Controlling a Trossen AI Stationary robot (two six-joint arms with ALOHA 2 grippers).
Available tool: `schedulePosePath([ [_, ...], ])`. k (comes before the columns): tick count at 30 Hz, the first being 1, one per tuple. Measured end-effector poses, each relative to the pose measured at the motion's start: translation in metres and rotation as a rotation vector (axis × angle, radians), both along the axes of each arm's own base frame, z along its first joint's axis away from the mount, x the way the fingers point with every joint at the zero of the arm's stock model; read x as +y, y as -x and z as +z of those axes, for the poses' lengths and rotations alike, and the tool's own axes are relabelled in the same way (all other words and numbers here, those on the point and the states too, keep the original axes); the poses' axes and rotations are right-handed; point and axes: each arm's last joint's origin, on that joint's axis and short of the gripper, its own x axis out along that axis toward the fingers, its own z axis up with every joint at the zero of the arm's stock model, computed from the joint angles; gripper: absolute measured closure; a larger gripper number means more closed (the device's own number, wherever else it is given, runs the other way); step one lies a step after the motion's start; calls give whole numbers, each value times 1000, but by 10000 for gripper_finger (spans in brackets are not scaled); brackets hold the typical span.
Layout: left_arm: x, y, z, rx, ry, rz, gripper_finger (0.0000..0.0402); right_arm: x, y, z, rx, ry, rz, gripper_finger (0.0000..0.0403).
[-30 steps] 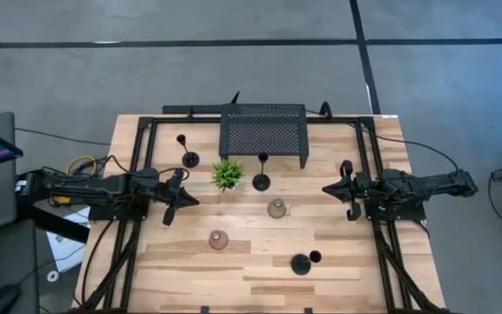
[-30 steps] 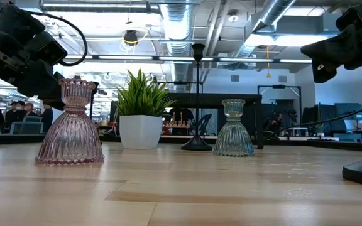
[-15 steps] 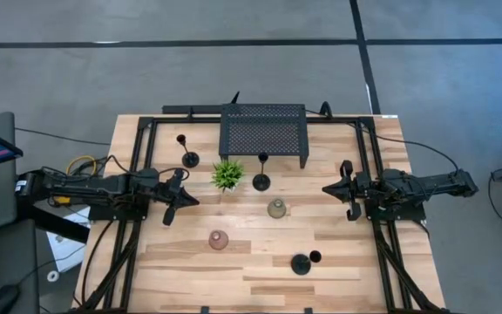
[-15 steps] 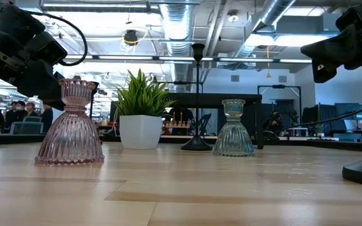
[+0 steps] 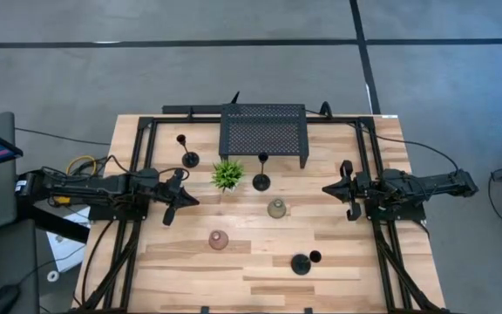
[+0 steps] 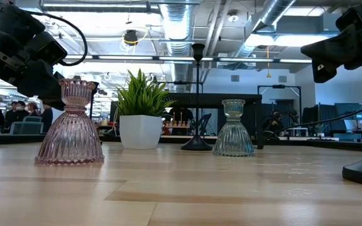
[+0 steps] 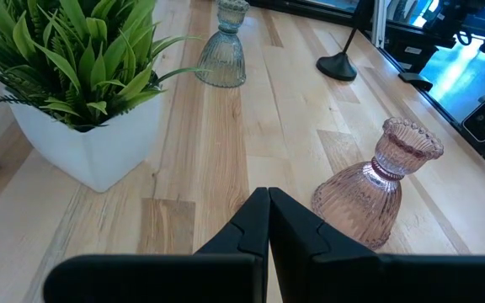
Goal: Pick & Place candle stick holders
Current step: Put the middle black candle holder on the shelf
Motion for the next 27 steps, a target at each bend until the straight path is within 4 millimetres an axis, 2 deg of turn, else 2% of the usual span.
schedulePosePath([
  [27,0,0,1,-7,-1,0,394,0,0,0,0,35,-1,403],
])
